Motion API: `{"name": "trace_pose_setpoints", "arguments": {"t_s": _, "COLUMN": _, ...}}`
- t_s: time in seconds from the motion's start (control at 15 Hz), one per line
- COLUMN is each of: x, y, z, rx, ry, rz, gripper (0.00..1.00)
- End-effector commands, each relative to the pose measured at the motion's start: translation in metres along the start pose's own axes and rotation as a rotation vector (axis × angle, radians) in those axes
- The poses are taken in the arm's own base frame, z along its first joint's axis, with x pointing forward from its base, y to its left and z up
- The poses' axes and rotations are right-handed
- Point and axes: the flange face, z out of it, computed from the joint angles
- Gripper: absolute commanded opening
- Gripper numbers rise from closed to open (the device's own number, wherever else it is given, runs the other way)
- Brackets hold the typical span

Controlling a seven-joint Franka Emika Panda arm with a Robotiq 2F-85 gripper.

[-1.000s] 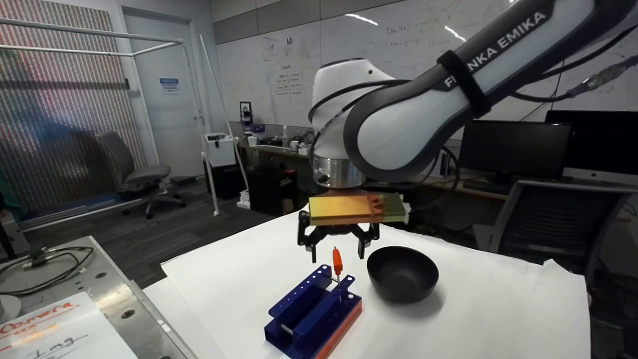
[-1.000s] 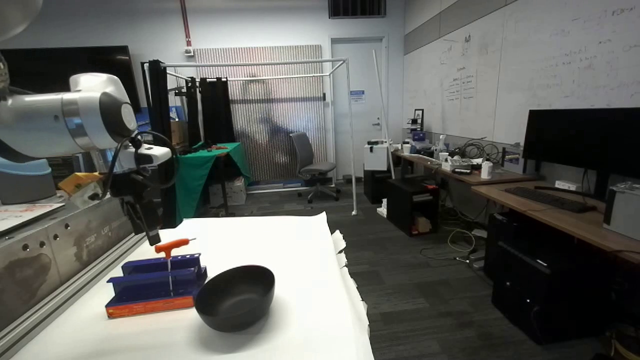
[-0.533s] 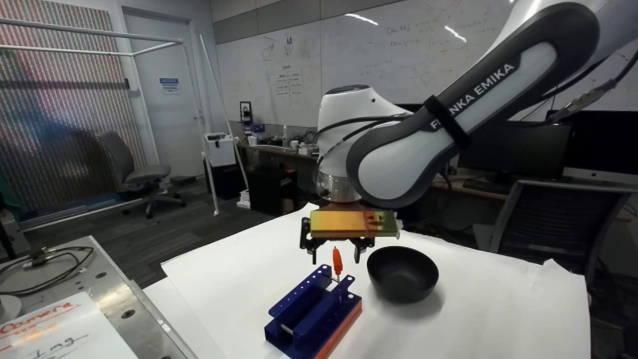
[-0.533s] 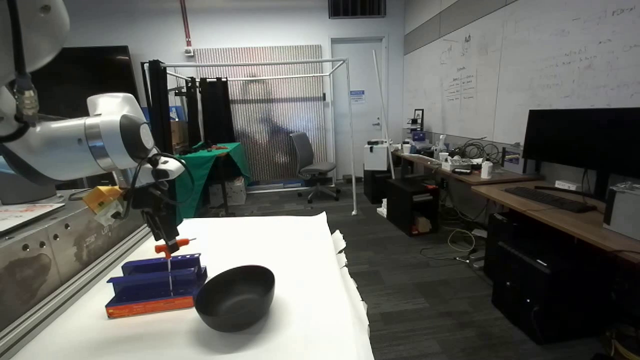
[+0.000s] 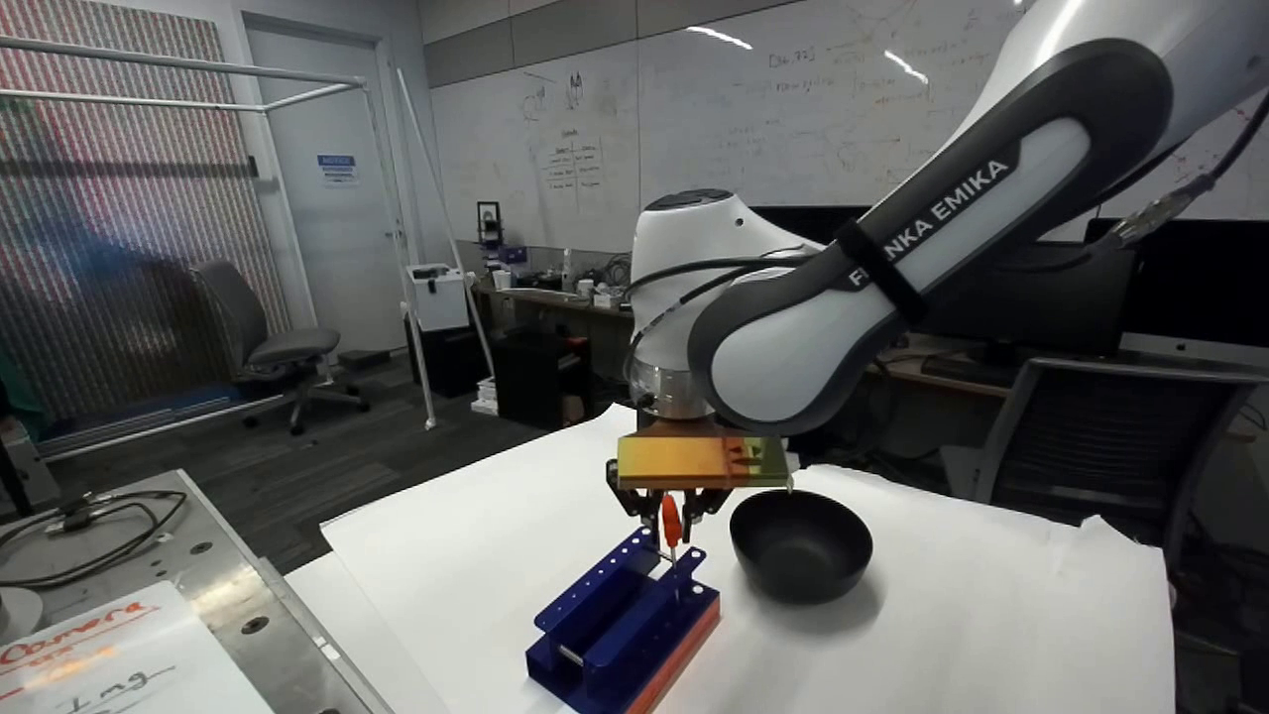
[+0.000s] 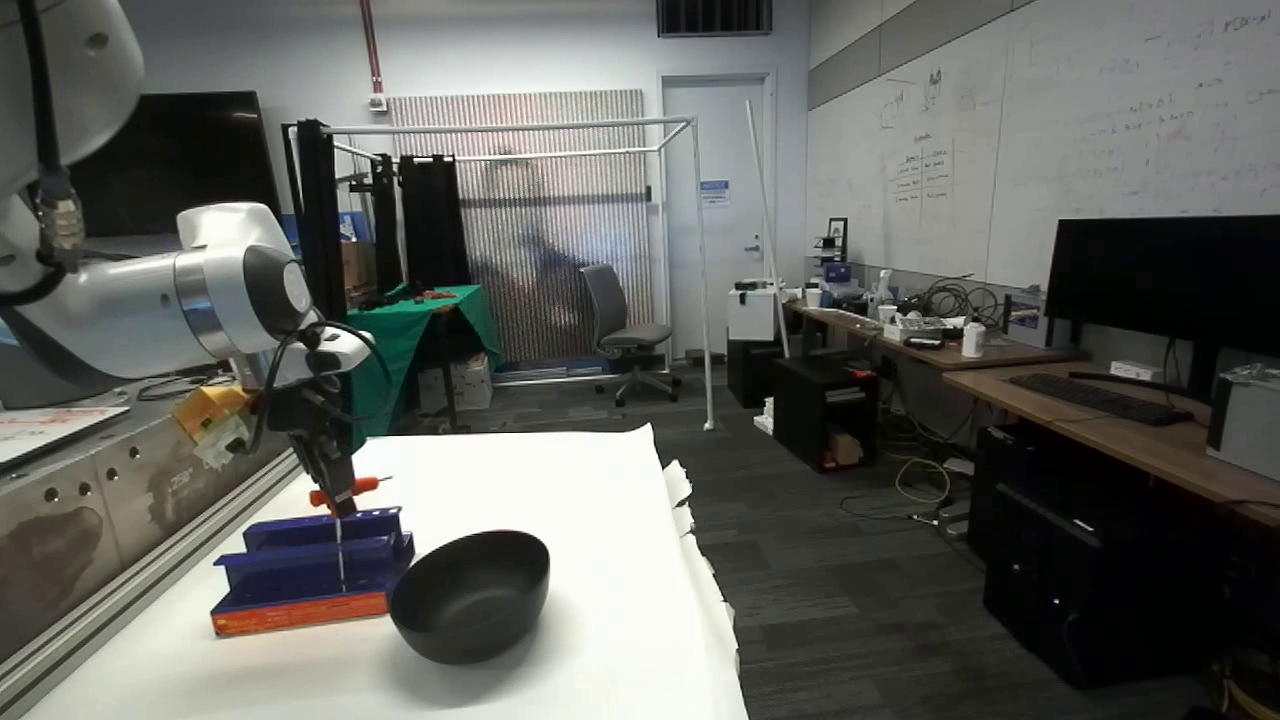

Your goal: Put the metal object with the orange handle in the black bowl

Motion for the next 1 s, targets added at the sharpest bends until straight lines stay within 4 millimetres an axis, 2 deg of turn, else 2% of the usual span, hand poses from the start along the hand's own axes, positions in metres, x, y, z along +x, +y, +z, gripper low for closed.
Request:
{"name": "trace_pose_setpoints", "arguments": {"t_s": 0.0, "x": -0.002, "y": -0.004, "z": -0.010, "rx": 0.003, "ry": 0.031, "rz": 0.003, "gripper": 0.07}}
{"name": "trace_pose_setpoints", "arguments": {"t_s": 0.2, "x": -0.006, "y": -0.003, "z": -0.021, "rx": 0.007, "ry": 0.047, "rz": -0.006, "gripper": 0.12}}
{"name": "trace_pose_setpoints", "arguments": {"t_s": 0.33, "x": -0.016, "y": -0.004, "z": -0.042, "rx": 0.008, "ry": 0.084, "rz": -0.025, "gripper": 0.12}}
{"name": "trace_pose_setpoints", "arguments": {"t_s": 0.8, "x": -0.059, "y": 0.007, "z": -0.153, "rx": -0.123, "ry": 0.150, "rz": -0.058, "gripper": 0.16}}
{"name": "trace_pose_setpoints", "arguments": {"t_s": 0.93, "x": -0.069, "y": 0.016, "z": -0.170, "rx": -0.229, "ry": 0.158, "rz": -0.051, "gripper": 0.16}}
